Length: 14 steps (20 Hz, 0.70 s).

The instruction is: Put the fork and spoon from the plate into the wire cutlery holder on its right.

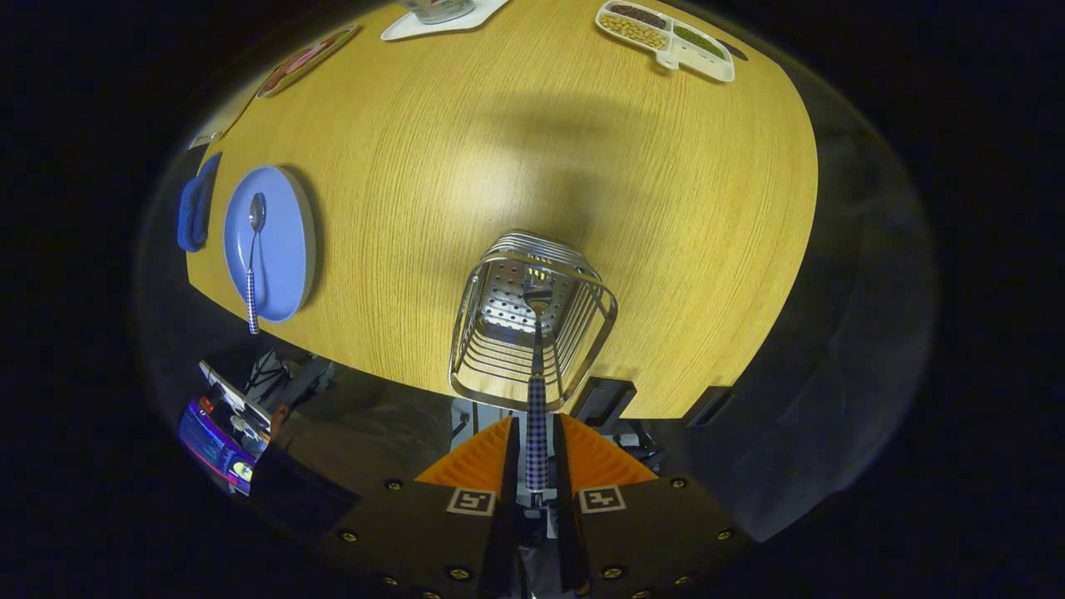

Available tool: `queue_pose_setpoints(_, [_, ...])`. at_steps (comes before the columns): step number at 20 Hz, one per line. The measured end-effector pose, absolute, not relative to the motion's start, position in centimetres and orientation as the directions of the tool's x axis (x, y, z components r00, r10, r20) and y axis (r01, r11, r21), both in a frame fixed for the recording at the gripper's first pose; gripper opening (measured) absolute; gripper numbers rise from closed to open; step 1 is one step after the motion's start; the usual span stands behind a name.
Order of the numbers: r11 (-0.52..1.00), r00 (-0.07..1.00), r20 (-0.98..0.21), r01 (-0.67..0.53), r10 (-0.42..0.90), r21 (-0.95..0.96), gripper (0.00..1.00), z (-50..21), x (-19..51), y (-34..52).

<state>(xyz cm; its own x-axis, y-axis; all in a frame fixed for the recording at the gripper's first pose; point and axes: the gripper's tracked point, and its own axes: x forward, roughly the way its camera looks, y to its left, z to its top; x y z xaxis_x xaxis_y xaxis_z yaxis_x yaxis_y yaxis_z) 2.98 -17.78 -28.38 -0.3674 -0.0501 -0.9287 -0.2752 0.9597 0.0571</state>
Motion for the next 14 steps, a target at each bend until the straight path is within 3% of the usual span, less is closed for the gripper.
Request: queue_pose_setpoints(14, [0.955,-0.229,-0.973,-0.291,-0.018,0.051,0.22,-24.6,2.2,-9.0])
